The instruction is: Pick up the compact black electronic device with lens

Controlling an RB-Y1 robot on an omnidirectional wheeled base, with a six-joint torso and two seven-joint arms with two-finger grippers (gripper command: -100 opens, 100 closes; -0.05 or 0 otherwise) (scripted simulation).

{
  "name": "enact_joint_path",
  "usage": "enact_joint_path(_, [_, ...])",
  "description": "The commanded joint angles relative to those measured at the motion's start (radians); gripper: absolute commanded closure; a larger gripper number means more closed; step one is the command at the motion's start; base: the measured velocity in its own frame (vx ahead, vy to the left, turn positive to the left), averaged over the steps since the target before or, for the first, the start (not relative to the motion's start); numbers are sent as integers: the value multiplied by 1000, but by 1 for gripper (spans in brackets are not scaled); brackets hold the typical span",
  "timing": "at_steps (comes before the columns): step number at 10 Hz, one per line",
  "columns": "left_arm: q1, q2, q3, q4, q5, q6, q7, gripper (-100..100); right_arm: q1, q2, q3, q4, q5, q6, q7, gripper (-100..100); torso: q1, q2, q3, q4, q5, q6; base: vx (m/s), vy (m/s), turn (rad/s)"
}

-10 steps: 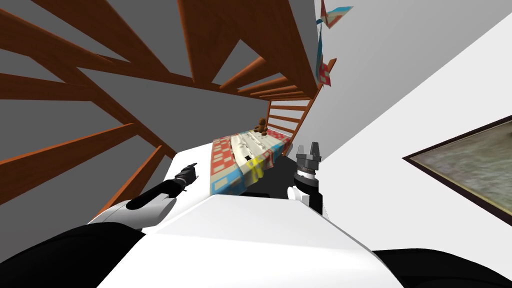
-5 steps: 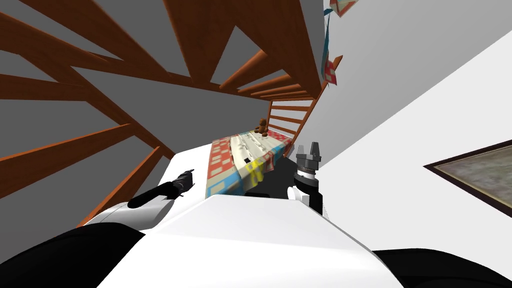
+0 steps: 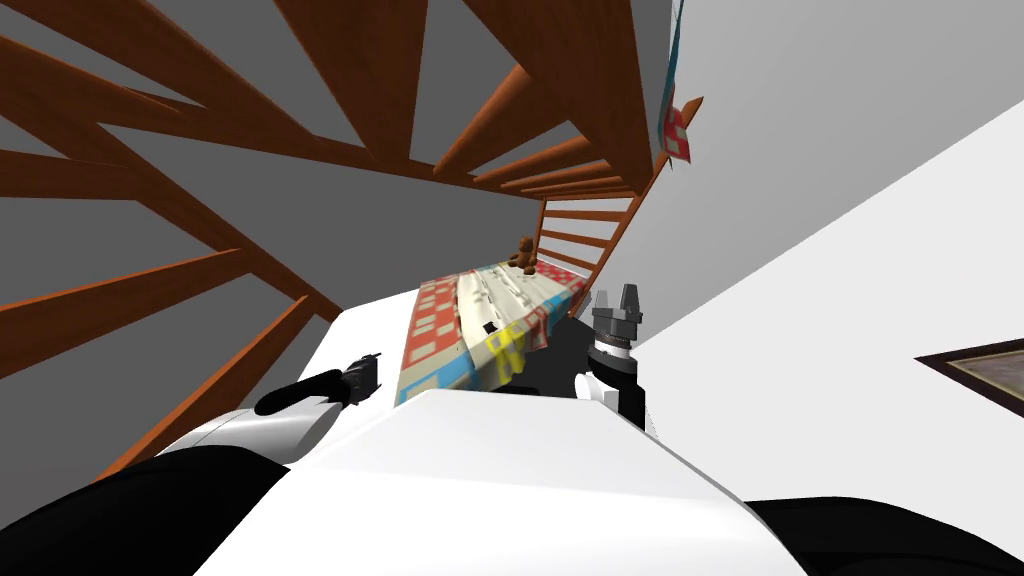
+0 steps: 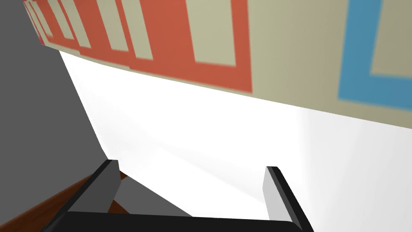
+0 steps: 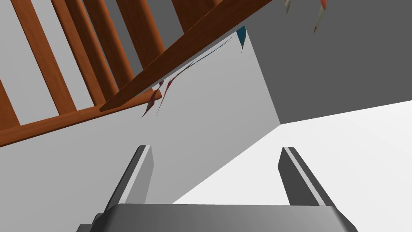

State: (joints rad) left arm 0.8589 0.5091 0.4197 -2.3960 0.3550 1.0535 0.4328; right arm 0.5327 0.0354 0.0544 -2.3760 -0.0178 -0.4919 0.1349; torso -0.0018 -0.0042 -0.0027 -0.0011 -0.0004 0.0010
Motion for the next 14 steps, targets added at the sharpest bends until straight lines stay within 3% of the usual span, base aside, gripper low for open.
enact_joint_path(1, [8,2,3,13,24,50,12,-100,0,0,0,0,0,0,0,0,0,0,0,0,0,0,128,-39,28])
enact_joint_path(7, [22,6,6,47,96,222,44,-100,0,0,0,0,0,0,0,0,-3,-4,-3,-1,-1,0,143,-70,22])
enact_joint_path(10, [24,6,4,58,120,283,53,-100,0,0,0,0,0,0,0,0,-5,-6,-3,-1,-1,0,151,-93,10])
enact_joint_path(14, [23,0,-6,87,188,403,77,-100,0,0,0,0,0,0,0,0,-6,-9,-5,-2,-2,0,205,-125,-4])
